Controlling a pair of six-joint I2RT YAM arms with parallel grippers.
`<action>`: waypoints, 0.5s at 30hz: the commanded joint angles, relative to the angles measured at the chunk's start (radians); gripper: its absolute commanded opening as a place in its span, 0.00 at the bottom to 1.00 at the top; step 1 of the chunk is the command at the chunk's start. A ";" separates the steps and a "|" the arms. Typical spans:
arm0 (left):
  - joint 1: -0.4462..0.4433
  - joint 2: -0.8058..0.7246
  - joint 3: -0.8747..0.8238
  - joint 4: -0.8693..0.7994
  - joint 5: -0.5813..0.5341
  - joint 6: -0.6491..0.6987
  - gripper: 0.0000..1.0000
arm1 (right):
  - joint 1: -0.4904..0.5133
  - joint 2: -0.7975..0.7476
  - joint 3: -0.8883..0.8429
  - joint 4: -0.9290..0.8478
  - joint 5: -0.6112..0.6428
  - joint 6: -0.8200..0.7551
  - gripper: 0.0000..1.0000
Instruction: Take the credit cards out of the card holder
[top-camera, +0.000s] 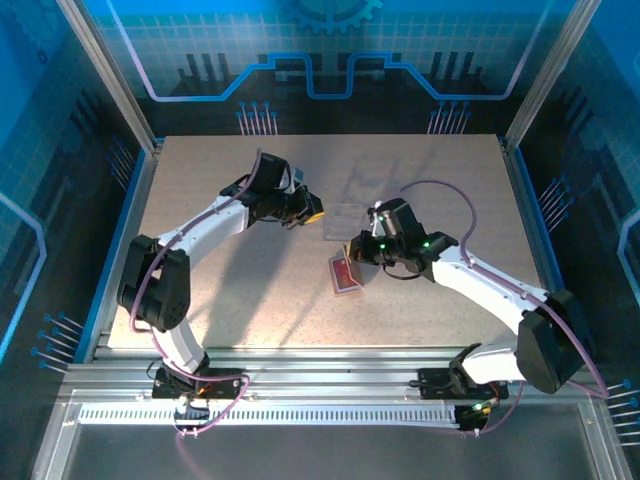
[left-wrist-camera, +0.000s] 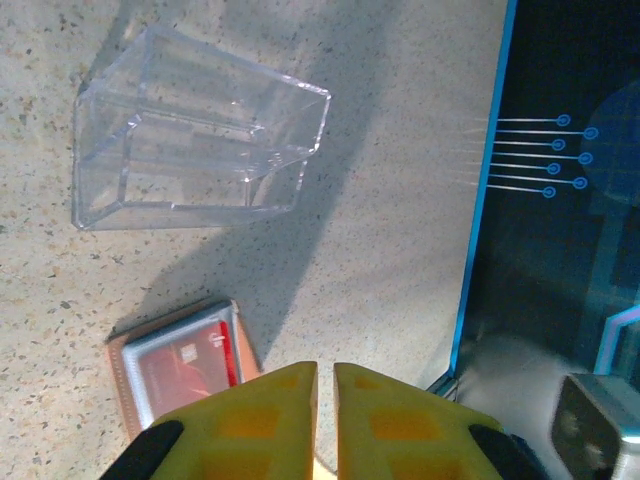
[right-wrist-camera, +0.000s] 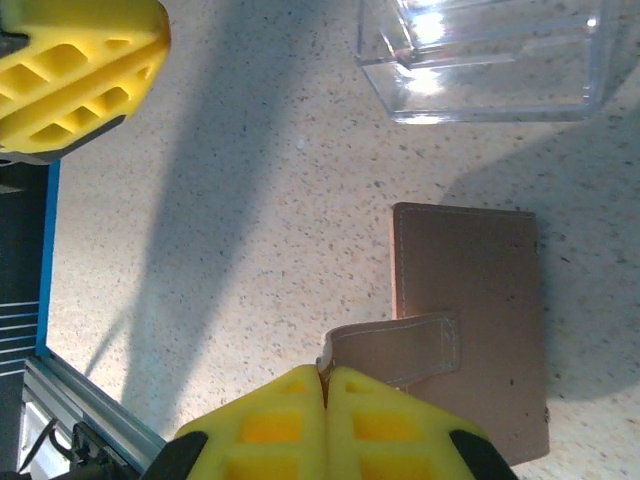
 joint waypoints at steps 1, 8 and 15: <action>0.000 -0.061 -0.033 -0.044 -0.025 0.037 0.13 | 0.042 0.042 0.049 0.062 -0.002 0.042 0.00; 0.000 -0.088 -0.054 -0.122 -0.049 0.113 0.11 | 0.088 0.070 0.095 0.063 0.055 0.076 0.00; -0.003 -0.094 -0.099 -0.087 -0.031 0.100 0.10 | 0.102 0.015 0.058 0.051 0.121 0.107 0.00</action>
